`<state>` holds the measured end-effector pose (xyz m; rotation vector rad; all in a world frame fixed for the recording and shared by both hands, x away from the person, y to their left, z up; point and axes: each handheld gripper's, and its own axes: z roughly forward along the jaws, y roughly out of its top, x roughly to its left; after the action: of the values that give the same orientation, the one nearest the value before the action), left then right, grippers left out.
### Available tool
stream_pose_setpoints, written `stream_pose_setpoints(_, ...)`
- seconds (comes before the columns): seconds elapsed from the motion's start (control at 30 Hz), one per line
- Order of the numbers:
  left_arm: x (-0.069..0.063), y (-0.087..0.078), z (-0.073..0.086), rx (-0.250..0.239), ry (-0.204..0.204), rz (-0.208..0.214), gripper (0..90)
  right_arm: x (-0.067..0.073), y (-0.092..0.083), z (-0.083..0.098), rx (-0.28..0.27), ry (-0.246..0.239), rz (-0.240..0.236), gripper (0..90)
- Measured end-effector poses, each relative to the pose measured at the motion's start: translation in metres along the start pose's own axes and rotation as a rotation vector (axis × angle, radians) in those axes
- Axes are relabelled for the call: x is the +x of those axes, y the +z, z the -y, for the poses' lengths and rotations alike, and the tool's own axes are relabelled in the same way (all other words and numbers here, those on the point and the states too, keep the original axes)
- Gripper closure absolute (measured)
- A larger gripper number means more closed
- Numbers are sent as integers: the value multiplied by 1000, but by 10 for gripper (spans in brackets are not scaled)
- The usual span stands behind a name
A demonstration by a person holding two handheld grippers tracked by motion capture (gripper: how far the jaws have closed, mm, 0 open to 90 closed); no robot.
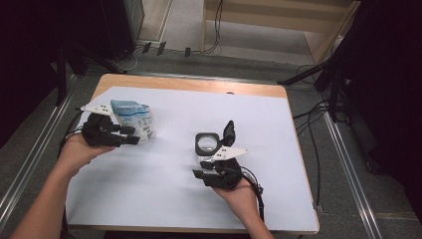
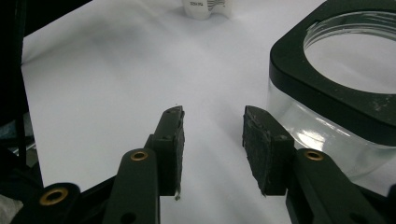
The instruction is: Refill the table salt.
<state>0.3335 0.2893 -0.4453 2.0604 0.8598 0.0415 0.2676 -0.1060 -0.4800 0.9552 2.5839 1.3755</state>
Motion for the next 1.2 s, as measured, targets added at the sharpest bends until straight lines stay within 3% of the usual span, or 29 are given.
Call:
stream_pose_setpoints(0.23,18,-22,6,17,16,-58,503,0,2,0,2,-2,-4,598)
stream_pose_setpoints(0.47,32,-31,-2,15,-15,-85,499,-1,0,0,1,3,0,599)
stream_pose_setpoints(0.7,33,-24,-26,14,25,-53,529,-3,-1,1,3,7,4,599)
stream_pose_setpoints(0.8,33,-20,-35,37,44,-33,561,-3,-2,2,-1,9,8,599)
stream_pose_setpoints(1.0,34,-13,-43,60,82,-24,651,-4,-3,4,-1,16,8,599)
stream_pose_setpoints(1.2,37,-8,-44,83,72,5,715,-4,-3,5,3,23,11,599)
